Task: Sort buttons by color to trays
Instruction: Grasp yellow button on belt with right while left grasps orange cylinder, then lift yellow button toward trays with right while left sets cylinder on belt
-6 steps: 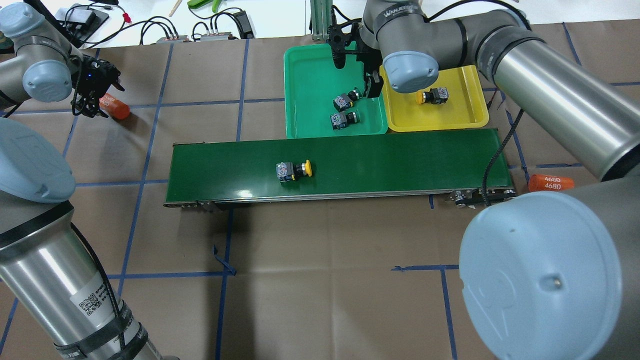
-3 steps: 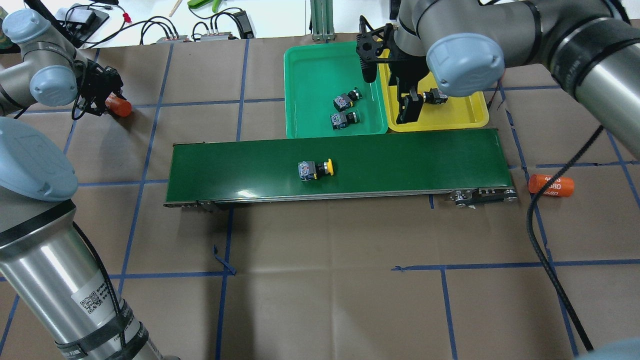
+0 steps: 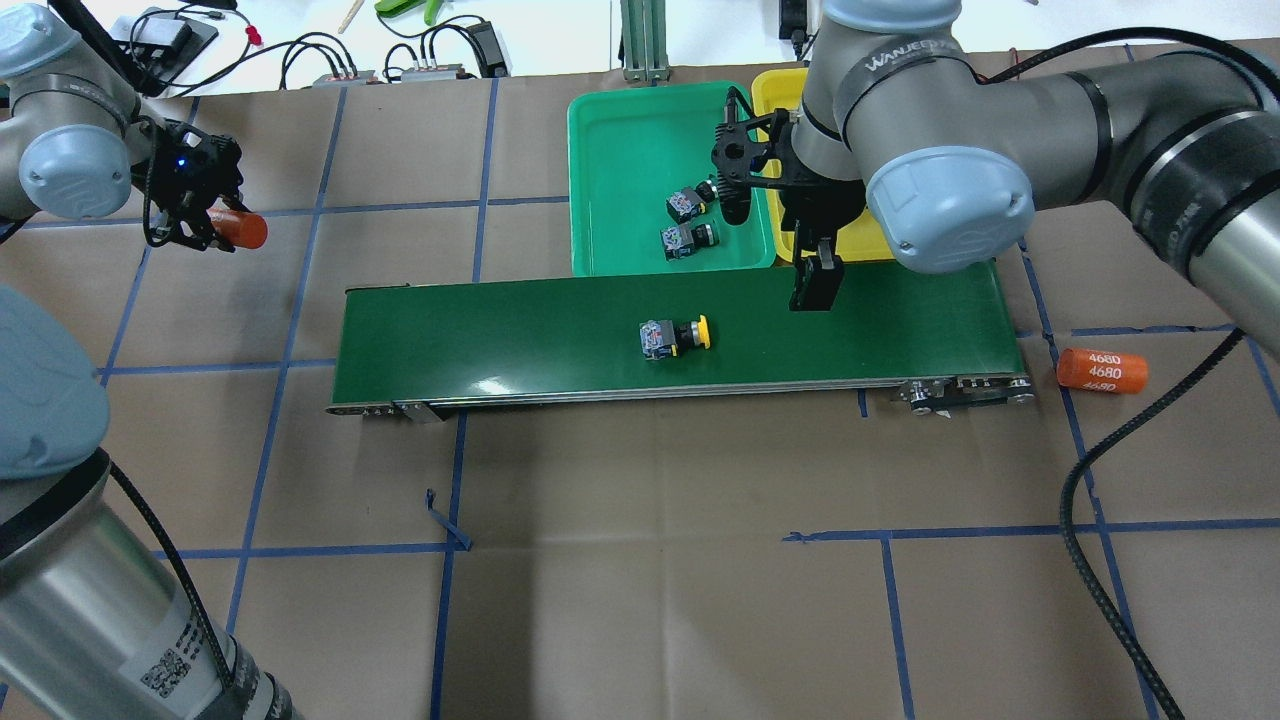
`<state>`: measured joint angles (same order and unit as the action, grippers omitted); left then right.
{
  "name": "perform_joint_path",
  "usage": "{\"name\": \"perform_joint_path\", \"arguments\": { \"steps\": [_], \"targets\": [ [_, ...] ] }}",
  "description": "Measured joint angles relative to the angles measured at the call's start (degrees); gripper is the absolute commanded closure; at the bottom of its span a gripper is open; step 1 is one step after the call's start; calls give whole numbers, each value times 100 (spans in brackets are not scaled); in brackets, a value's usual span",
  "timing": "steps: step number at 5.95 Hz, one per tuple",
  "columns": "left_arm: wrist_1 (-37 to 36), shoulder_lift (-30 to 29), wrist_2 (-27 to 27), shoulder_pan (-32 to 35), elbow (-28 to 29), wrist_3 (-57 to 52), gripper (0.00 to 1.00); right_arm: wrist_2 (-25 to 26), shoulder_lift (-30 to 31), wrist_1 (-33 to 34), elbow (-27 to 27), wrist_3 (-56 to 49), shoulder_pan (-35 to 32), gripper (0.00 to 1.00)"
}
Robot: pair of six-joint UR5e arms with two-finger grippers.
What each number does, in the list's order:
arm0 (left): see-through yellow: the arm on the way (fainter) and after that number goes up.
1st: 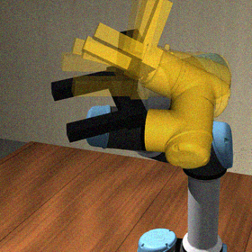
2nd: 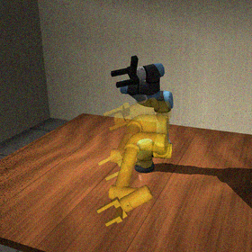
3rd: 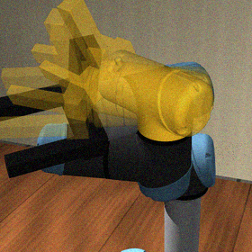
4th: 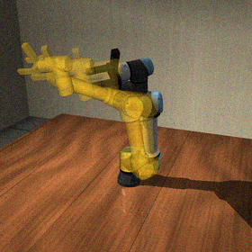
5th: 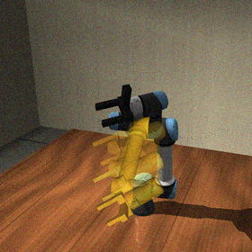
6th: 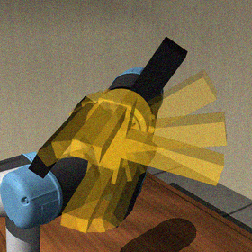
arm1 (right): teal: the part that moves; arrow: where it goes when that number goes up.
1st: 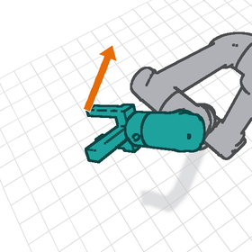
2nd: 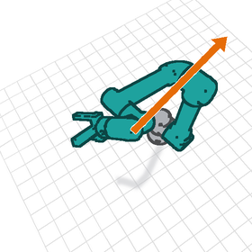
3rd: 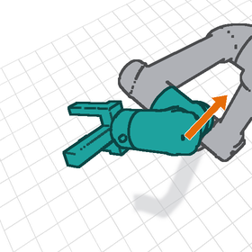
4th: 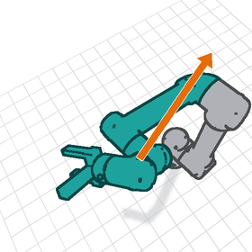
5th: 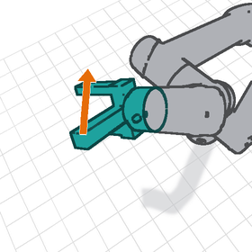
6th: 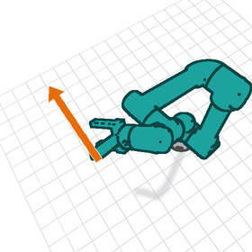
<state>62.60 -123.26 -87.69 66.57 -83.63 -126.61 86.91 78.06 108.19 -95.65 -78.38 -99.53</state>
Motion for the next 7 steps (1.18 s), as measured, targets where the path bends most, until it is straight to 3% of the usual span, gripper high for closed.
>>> {"name": "perform_joint_path", "arguments": {
  "steps": [3, 4, 5, 6, 7],
  "targets": [
    [32, 1470, -32, 1308, -1591, 2670, 89, -24, -503, 910, -255, 518, -414, 0],
    [22, 1743, -33, 1755, -2017, 3436, 81, -16, -579, 1422, -564, 437, -431, 0],
    [4, 1936, -28, 1987, -2363, 3836, 13, 6, -590, 1846, -862, 221, -383, 0],
    [-20, 2027, -20, 2073, -2565, 4005, 3, 35, -577, 2043, -1069, 26, -280, 0],
    [-73, 2021, -17, 2094, -2594, 4061, 3, 54, -564, 2097, -1185, -77, -122, 4]
  ]
}}
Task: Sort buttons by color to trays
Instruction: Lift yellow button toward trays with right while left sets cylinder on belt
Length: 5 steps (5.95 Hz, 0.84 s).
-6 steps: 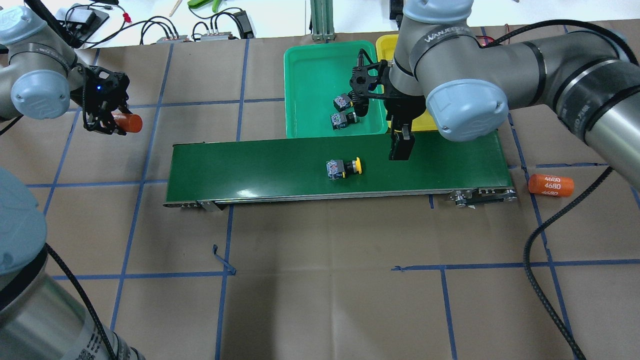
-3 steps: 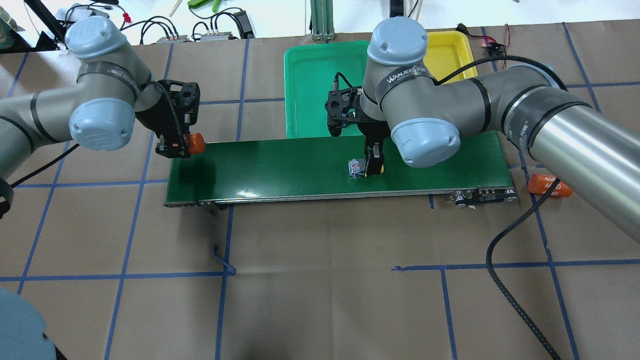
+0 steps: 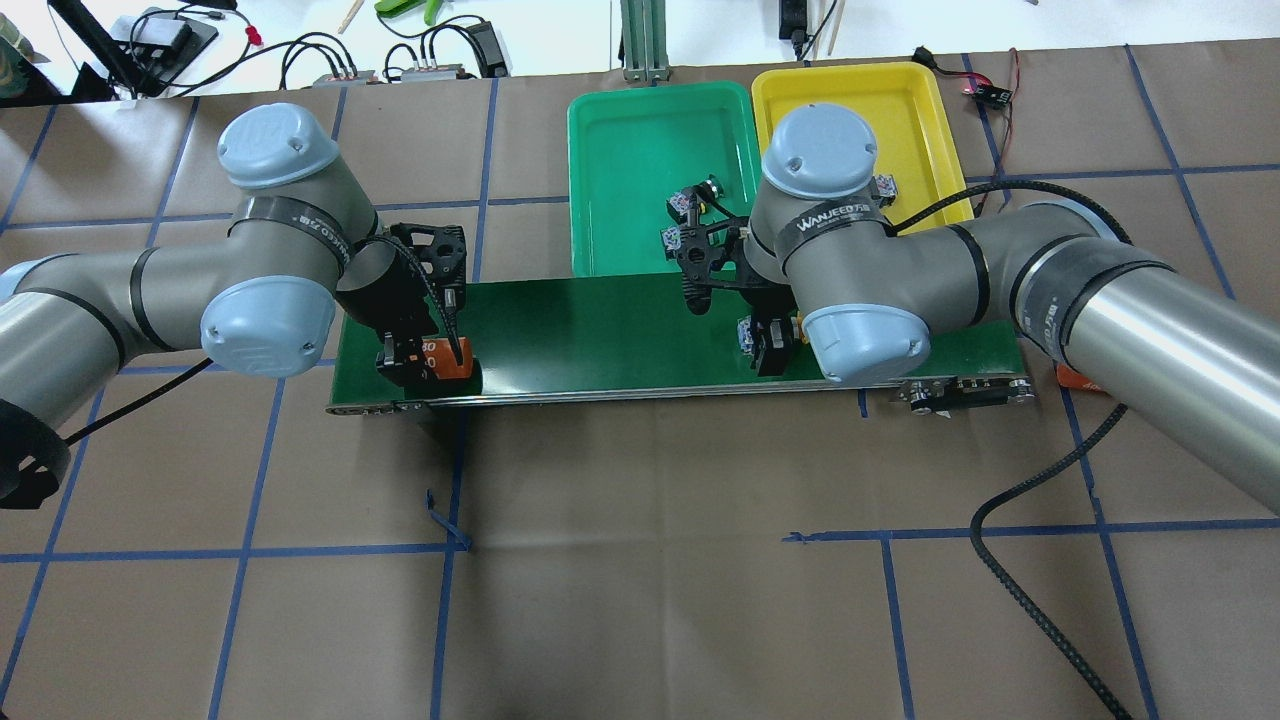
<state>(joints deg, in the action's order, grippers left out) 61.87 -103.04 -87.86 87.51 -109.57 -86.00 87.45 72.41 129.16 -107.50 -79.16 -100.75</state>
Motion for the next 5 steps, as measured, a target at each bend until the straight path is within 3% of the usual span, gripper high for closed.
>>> {"name": "perform_joint_path", "arguments": {
  "steps": [2, 3, 4, 5],
  "targets": [
    [102, 15, -20, -21, 269, 59, 3, 39, 35, -8, -109, -371, 395, 57],
    [421, 120, -21, -17, 484, 366, 3, 157, 70, -26, -156, -533, 526, 76],
    [863, 284, -18, 1, 726, 1136, 2, 335, 119, -56, -184, -721, 616, 84],
    [1379, 512, -16, 22, 945, 2245, 2, 426, 181, -84, -196, -894, 706, 84]
  ]
}}
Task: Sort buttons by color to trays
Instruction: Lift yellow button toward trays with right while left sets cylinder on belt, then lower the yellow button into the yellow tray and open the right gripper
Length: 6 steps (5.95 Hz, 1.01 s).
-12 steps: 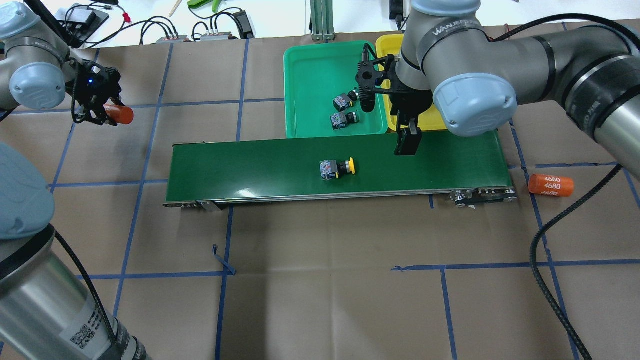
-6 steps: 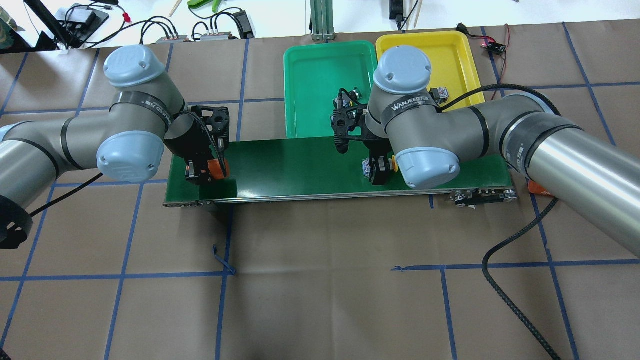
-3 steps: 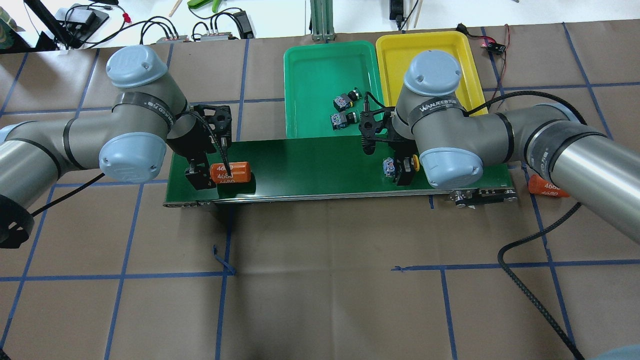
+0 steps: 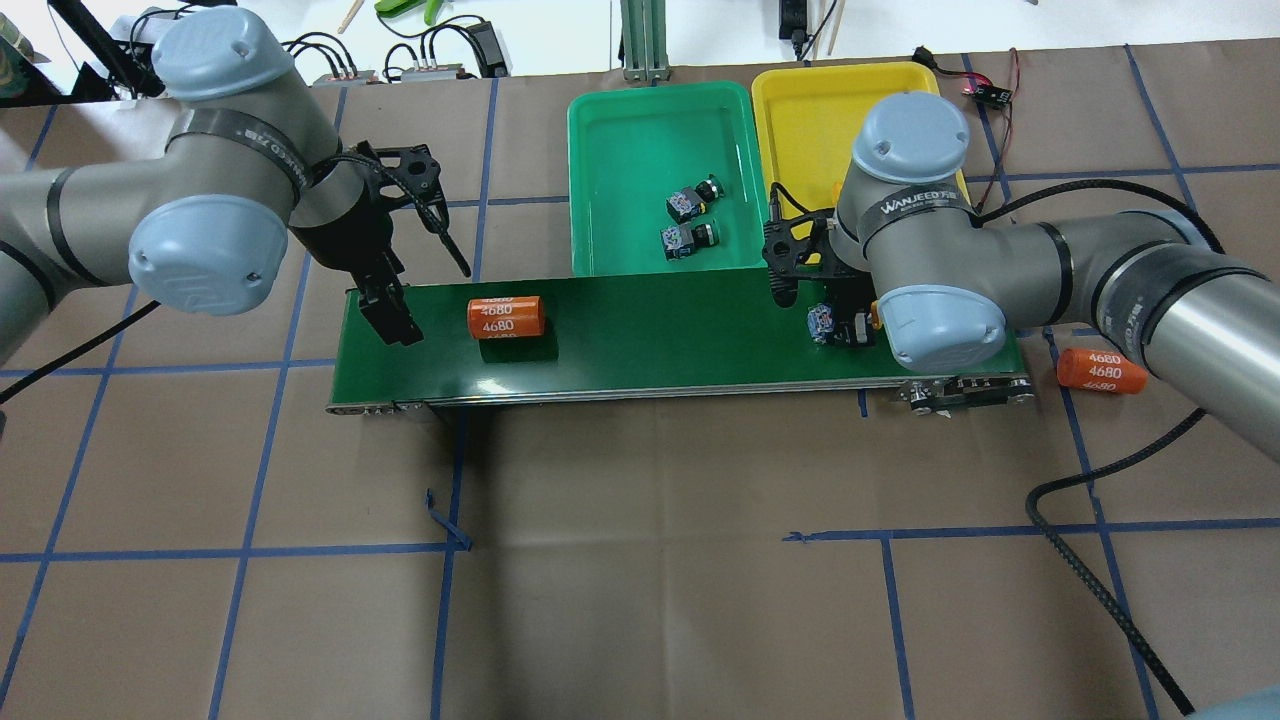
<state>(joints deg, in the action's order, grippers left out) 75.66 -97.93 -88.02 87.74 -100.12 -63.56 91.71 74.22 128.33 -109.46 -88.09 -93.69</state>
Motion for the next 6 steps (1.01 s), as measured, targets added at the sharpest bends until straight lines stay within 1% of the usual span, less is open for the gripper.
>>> {"name": "perform_joint_path", "arguments": {
  "steps": [2, 3, 4, 5, 6],
  "targets": [
    [878, 586, 2, 37, 196, 2725, 2, 41, 220, -78, 155, -249, 256, 84],
    [1140, 853, -1, 85, 214, 3827, 2, 33, 294, -274, 534, -280, 338, 84],
    [1295, 988, -129, 125, 287, 4663, 2, 14, 111, -534, 1171, -289, 360, 84],
    [1459, 983, -279, 144, 466, 5348, 2, -13, -416, -695, 1963, -294, 365, 84],
    [1607, 967, -244, 152, 618, 5794, 2, -37, -1112, -742, 2754, -350, 369, 84]
  ]
}}
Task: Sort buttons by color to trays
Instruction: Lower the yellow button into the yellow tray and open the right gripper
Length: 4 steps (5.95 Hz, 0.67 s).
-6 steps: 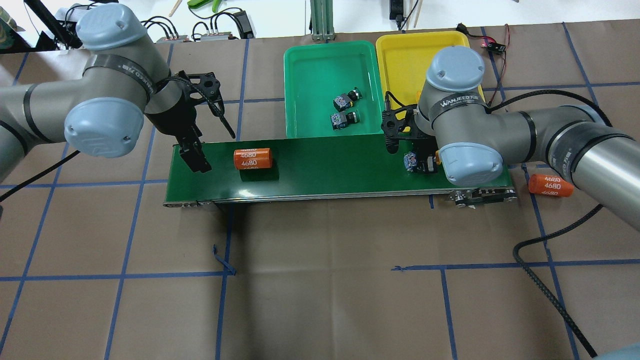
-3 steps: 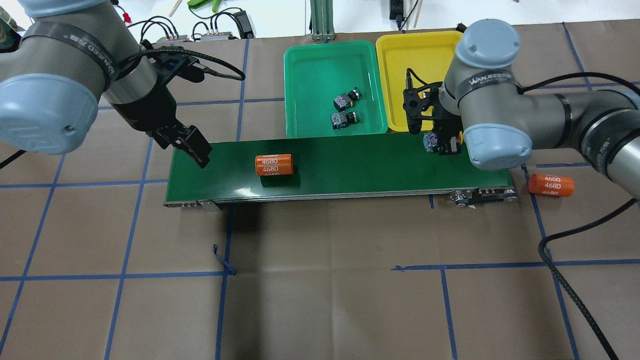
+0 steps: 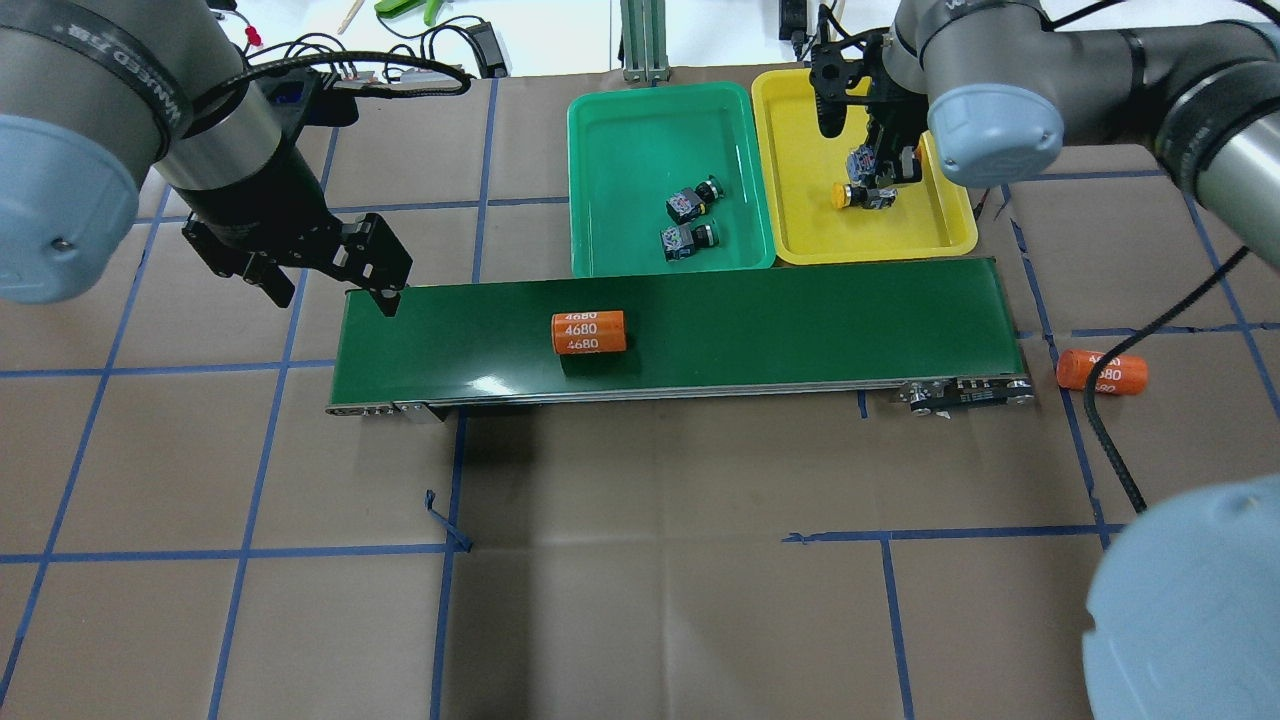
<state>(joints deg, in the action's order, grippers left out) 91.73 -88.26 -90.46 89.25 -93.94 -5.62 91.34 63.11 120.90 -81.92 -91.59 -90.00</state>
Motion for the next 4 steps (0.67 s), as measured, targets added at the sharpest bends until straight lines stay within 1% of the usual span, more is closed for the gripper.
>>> {"name": "perform_joint_path", "arguments": {
  "steps": [1, 2, 3, 4],
  "targets": [
    [71, 18, 95, 11, 69, 244, 2, -14, -654, 1, 681, -147, 17, 84],
    [98, 64, 118, 21, 115, 362, 2, -45, -1197, 65, 1127, -314, 55, 57],
    [108, 104, 106, 24, 126, 425, 2, -164, -1566, 245, 1286, -408, 96, 1],
    [108, 144, 98, 23, 129, 433, 2, -268, -1756, 397, 1313, -435, 118, 0]
  ]
}}
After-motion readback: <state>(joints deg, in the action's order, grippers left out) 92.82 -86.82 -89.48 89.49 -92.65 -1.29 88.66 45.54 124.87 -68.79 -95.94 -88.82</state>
